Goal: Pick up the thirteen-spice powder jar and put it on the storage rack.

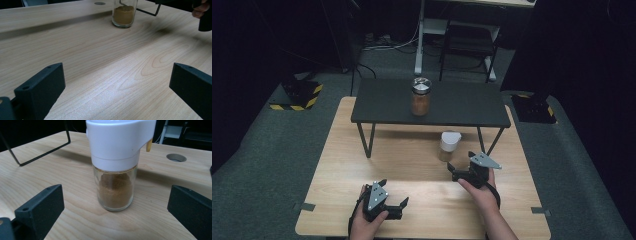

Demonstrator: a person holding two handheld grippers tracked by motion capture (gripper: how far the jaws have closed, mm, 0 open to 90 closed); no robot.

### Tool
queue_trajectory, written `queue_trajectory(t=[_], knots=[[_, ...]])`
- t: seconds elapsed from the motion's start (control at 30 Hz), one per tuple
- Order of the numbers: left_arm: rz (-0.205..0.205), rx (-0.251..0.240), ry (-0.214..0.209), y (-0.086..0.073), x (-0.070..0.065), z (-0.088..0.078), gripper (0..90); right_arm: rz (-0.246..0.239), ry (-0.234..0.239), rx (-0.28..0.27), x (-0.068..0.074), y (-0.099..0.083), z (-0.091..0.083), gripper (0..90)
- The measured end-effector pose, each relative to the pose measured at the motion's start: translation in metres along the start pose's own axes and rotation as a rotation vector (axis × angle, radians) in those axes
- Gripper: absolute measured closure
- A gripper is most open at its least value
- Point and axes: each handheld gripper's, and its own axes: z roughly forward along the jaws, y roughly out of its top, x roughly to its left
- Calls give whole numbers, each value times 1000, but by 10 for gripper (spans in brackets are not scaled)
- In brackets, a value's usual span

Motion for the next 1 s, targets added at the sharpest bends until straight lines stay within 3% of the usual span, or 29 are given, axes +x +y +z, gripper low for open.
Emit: queue_trajectory(t=[0.27,0.5,0.77,1.0], knots=[[3,-2,-2,0,0,0,5,20,-8,-9,1,-5,18,12],[3,-1,-2,0,0,0,5,23,-14,-18,2,-4,39,99],[0,-2,-2,0,0,0,5,27,-73,-53,15,-6,60,153],[0,-4,-6,-1,1,0,6,28,-76,-84,18,-5,64,224]])
